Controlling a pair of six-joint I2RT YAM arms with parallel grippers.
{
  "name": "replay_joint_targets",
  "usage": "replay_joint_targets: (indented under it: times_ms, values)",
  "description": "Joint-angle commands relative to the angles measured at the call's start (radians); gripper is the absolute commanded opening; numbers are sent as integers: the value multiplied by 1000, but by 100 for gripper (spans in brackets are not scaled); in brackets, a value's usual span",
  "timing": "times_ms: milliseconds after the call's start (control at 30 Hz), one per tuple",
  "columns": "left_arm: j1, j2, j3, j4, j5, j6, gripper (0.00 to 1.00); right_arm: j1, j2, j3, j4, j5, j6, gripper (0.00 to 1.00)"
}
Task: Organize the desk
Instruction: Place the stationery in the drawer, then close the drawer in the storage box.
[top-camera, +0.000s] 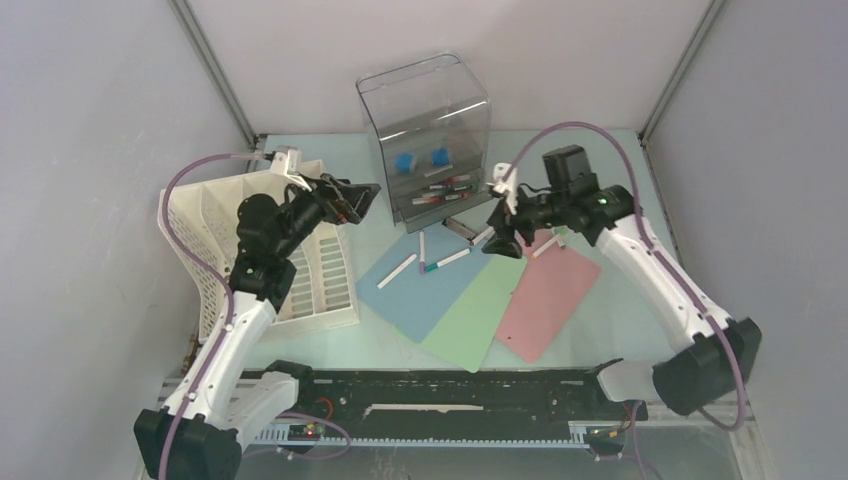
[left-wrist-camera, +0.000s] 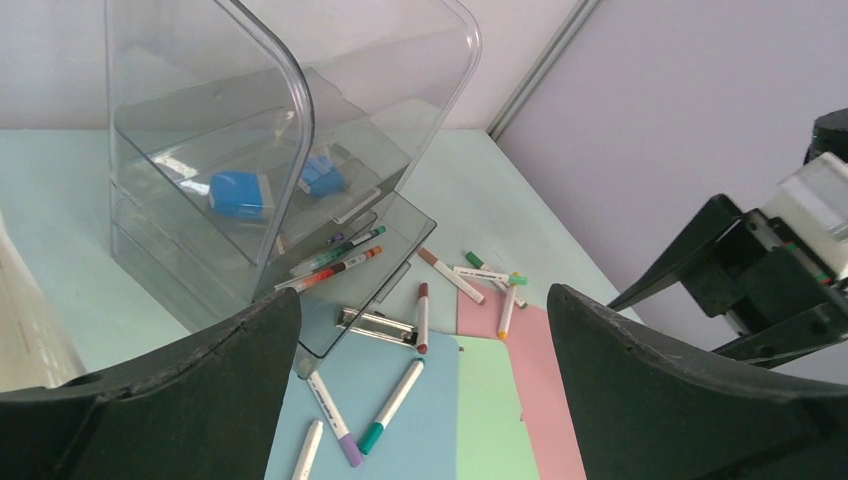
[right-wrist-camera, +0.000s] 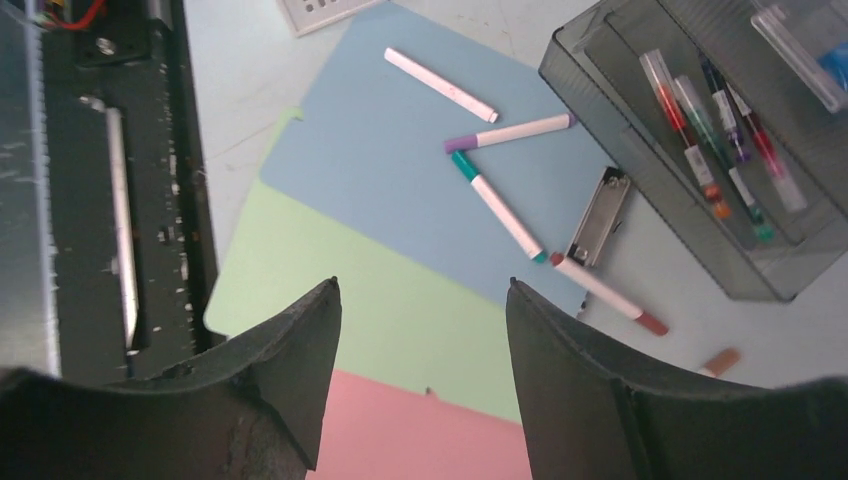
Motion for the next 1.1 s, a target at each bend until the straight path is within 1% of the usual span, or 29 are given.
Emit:
replay_joint_targets:
  times_ms: [0,100,200,367,567,667,700,833,967,1067]
  values:
    - [7,25,40,49,64,-50,100,-107,-134,-85,39,-245,40,70]
    - [-4,41,46,51,84,-58,100,-178,-201,-154,82,-285,35,73]
    - [-25,58,49,51,98,-51,100,-234,-216,-176,90,-350,38,74]
    - [-85,99,68,14,113,-4,99,-251,-223,-177,83,-380,38,74]
    - [-203,157,106,-95,40,110,96,-248,-231,-177,75,-364,30,74]
    - [-278,198,134,-156,-29,179,94,-247,-235,-176,68,-369,29,74]
    - [-303,220,141,-201,-56,194,93,-247,-237,-176,66,-372,30,74]
    - [-389,301,184,-265,-143,192,87,-246,-239,-177,70,-369,39,74]
    - [-450,398,252,-340,-224,148,72,-247,-233,-176,83,-347,56,74]
    - [-487,463,285,-355,-296,129,60,-246,-234,-176,86,-340,61,74]
